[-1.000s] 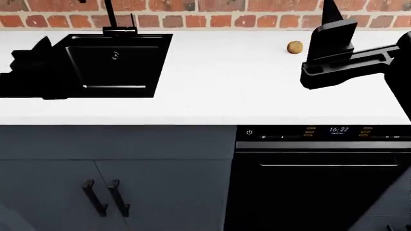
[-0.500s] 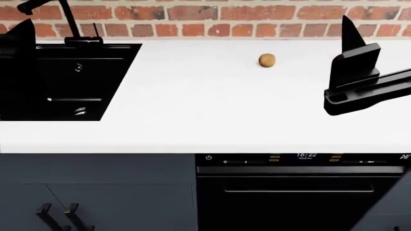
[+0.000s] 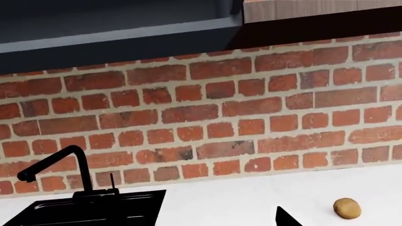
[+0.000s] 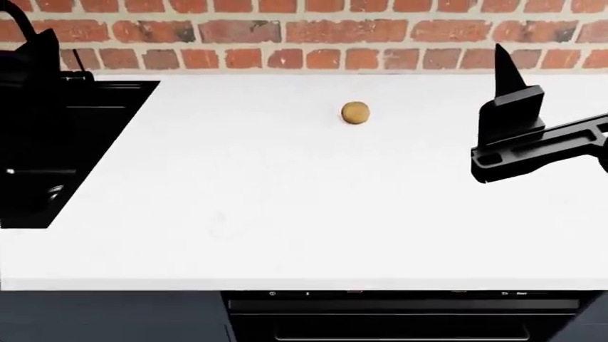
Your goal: Pick the kiwi from the counter and place it in the cabinet.
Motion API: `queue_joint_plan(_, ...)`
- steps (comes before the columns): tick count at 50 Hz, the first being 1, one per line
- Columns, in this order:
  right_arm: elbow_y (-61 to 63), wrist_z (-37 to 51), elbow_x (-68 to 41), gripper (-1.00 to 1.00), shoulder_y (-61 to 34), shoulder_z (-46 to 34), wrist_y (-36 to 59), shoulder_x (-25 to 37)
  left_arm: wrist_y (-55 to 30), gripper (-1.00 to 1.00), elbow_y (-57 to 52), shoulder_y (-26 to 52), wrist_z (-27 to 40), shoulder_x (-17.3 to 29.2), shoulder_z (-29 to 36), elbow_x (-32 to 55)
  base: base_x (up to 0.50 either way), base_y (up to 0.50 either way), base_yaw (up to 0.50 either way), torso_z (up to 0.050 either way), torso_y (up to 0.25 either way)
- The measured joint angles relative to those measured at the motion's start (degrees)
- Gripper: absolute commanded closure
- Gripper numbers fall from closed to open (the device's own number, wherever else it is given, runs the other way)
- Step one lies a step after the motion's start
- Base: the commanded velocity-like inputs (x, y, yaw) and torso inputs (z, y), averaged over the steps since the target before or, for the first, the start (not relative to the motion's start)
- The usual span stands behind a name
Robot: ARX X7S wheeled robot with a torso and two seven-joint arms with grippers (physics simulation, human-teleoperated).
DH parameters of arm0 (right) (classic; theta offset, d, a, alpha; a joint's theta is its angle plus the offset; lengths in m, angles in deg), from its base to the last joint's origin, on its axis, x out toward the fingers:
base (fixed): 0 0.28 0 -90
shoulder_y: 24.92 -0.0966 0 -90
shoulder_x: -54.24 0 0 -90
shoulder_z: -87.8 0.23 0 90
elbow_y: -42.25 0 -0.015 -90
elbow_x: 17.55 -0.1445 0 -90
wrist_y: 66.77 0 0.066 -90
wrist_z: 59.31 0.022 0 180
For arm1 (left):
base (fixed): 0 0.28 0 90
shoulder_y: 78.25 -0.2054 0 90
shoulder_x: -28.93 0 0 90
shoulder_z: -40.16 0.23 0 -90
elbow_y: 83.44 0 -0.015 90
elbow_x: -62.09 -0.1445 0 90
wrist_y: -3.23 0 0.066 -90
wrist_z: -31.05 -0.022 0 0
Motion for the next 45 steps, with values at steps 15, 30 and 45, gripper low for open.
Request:
queue_joint_plan(15,0.4,-0.6,1.1,-1.00,1.1,-0.1,-0.2,0.0,0.5,-1.00,-0.1,-0.3,-0.7,-0.2,0.2,-0.8,0.50,-0.04,0.00,0.000,0.002)
queue_joint_plan(30,0.0,-0.5,2.1,-1.00,1.9,-1.3,-0.3,-1.0,0.9,-1.00,-0.6,-1.8,-1.8,-0.3,-0.5,-1.8,0.21,-0.09,0.00,0.000,0.001)
queue_joint_plan(45,-15.1,-17.0,17.7,-1.00,13.9,-11.4,2.3,-12.4,1.1,-1.00,-0.4,-2.4,-2.8,-1.4,0.2,-3.6,0.00,0.00,0.00,0.000,0.000)
